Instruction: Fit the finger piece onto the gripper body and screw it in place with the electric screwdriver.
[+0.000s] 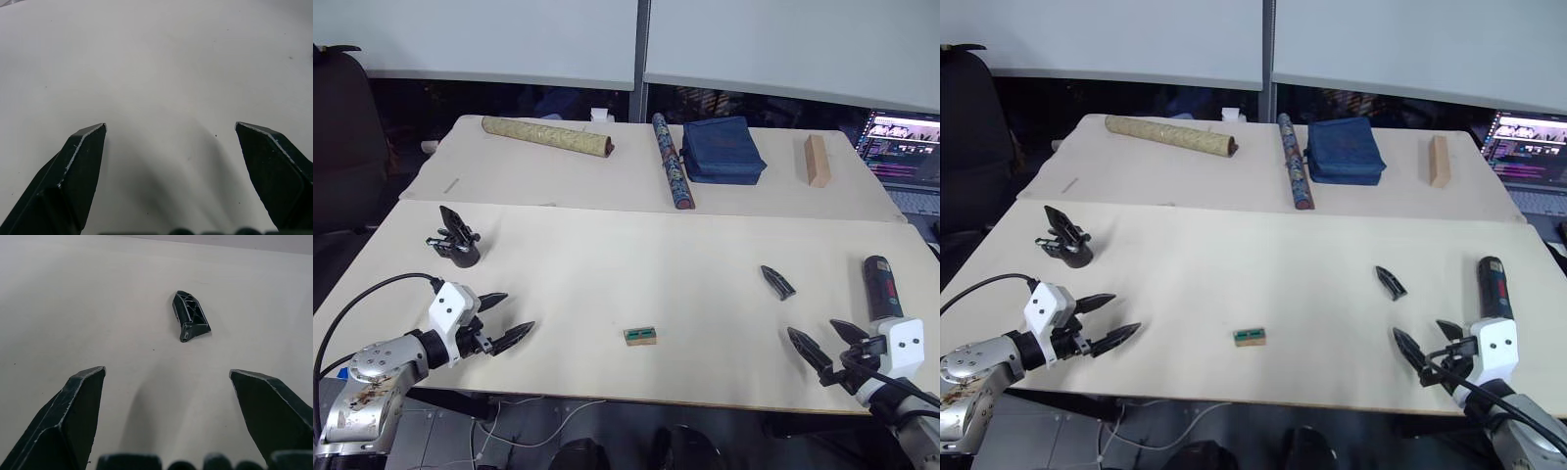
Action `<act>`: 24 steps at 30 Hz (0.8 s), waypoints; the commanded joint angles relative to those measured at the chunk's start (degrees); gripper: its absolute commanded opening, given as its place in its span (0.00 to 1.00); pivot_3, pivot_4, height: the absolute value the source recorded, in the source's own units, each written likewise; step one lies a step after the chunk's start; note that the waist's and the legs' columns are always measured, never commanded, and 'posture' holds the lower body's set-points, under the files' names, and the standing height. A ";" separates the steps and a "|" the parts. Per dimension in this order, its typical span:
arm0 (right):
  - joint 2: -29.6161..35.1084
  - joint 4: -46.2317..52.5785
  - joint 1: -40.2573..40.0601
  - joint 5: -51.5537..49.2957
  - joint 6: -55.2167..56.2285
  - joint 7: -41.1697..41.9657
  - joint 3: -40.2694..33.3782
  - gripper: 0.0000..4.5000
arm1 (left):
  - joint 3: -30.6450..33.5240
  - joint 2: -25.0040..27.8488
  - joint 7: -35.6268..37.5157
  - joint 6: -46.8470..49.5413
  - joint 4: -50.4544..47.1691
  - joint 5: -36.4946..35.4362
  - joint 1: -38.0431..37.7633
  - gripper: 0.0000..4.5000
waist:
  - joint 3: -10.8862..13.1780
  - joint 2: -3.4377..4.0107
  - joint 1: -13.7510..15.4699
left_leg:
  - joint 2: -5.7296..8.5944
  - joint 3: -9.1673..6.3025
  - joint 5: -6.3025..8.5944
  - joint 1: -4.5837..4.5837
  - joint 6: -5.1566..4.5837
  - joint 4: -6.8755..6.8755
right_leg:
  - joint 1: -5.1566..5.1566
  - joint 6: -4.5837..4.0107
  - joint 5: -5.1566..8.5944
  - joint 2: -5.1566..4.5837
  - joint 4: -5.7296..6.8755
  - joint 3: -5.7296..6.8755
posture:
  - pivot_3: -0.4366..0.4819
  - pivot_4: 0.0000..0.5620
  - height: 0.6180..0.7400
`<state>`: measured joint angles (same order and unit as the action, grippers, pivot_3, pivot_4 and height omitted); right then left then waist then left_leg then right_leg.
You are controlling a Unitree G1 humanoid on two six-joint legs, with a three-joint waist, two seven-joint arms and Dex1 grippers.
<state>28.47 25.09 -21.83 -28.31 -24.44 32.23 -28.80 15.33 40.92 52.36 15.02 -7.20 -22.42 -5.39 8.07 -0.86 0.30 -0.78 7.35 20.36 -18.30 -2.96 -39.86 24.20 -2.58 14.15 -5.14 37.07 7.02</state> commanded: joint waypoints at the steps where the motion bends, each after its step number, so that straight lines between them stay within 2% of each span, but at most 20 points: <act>1: 1.26 1.77 0.28 -0.14 0.27 0.09 -0.51 1.00 | -0.09 -1.09 -1.16 -0.75 0.02 -0.27 1.84 0.99 | 0.00 0.01 0.03 | 0.00 0.00 0.00 0.00 0.00 0.00 | 0.00 0.00 0.00 0.00 0.00 0.00 | 0.48 0.27 1.00; 3: 2.82 2.53 1.64 0.17 0.03 0.62 0.11 1.00 | -0.49 -3.06 -3.98 1.03 -0.32 -0.65 3.31 0.99 | 0.02 0.07 0.17 | 0.01 0.00 0.00 0.00 0.00 -0.01 | -0.02 0.00 0.00 -0.01 0.00 -0.01 | 0.48 0.27 1.00; 6: 6.68 4.20 4.53 -1.68 -1.77 2.99 1.25 1.00 | 2.64 -6.05 -9.05 3.96 -2.01 -2.59 3.08 0.99 | 0.02 0.07 -0.25 | 0.01 0.03 0.00 0.01 -0.01 -0.02 | -0.02 0.00 0.00 -0.01 0.01 -0.03 | 0.48 0.27 1.00; 11: 13.96 5.84 12.88 -7.88 -6.37 10.09 5.20 1.00 | 12.11 -9.27 -18.85 4.22 -5.71 -1.81 -3.94 0.99 | 0.04 0.05 -1.01 | -0.06 0.00 0.00 0.04 -0.01 0.01 | 0.00 -0.01 0.00 0.08 0.00 -0.03 | 0.48 0.27 1.00; 15: 16.81 6.49 20.19 -11.39 -8.81 14.73 10.87 1.00 | 16.54 -9.79 -20.65 3.39 -4.41 -2.13 -7.82 0.99 | 0.05 0.02 -0.71 | -0.06 -0.08 0.00 0.04 -0.03 -0.02 | -0.04 -0.02 0.00 0.03 -0.03 -0.01 | 0.48 0.27 1.00; 20: 17.07 6.50 29.98 -11.77 -10.29 18.68 20.31 1.00 | 16.25 -7.36 -21.39 0.84 4.14 0.07 -2.46 0.99 | 0.06 -0.01 0.96 | -0.02 -0.21 0.04 -0.05 -0.09 -0.07 | -0.04 -0.02 -0.01 -0.04 -0.05 0.10 | 0.48 0.27 1.00; 24: 15.46 6.87 34.16 -11.75 -10.89 18.65 24.76 1.00 | 14.52 -5.44 -20.98 -1.42 13.95 1.61 5.87 0.99 | 0.04 -0.08 1.09 | 0.02 -0.24 0.07 -0.18 -0.14 -0.08 | -0.02 -0.03 -0.01 -0.04 -0.15 0.22 | 0.48 0.27 1.00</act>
<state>44.25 30.46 11.38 -39.13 -35.16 50.57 -4.55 30.29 34.37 31.13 15.81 3.91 -21.74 -1.53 8.11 -0.94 1.38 -0.76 7.12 20.43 -18.52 -3.11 -39.95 24.19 -2.60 14.14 -5.18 36.89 7.29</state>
